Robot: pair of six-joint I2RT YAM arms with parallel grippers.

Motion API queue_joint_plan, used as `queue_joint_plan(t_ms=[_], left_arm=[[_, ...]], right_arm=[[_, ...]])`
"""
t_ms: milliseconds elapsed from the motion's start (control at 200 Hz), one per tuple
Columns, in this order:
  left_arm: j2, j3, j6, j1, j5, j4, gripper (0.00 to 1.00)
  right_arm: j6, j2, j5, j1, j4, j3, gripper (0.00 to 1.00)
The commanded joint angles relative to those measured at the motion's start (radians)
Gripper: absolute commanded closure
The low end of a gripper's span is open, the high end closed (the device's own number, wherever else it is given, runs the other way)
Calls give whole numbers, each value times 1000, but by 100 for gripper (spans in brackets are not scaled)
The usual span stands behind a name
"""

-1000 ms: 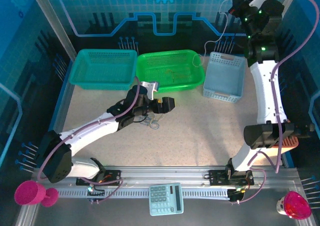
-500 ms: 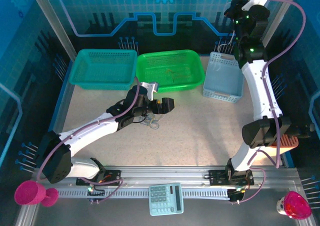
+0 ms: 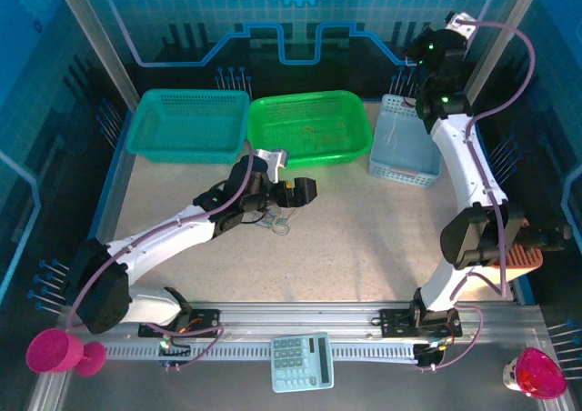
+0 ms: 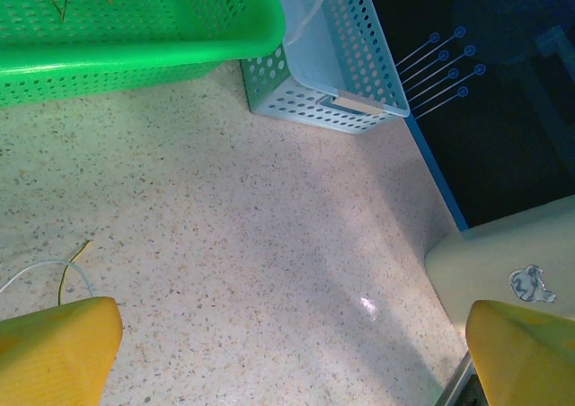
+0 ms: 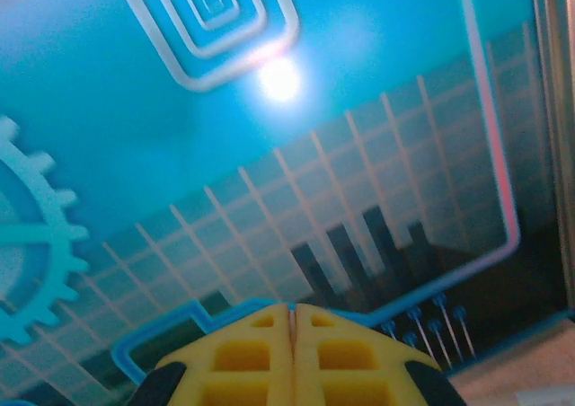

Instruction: Untangle the cables

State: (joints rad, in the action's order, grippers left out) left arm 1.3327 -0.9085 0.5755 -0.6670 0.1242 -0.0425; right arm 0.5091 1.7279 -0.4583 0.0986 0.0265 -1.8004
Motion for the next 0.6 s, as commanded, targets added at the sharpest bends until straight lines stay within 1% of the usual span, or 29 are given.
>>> queue_joint_plan(t_ms=[0, 205, 335, 590], left_arm=[[-40, -12, -1, -6, -10, 0, 1], [-41, -14, -2, -6, -11, 2, 1], [-41, -13, 1, -5, -10, 6, 1], [-38, -20, 1, -6, -7, 5, 1]], right_arm=[[11, -32, -110, 51, -20, 34, 95], [-30, -24, -213, 113, -57, 98, 97], [-9, -27, -271, 123, -51, 147, 98], [30, -8, -299, 123, 1, 208, 98]])
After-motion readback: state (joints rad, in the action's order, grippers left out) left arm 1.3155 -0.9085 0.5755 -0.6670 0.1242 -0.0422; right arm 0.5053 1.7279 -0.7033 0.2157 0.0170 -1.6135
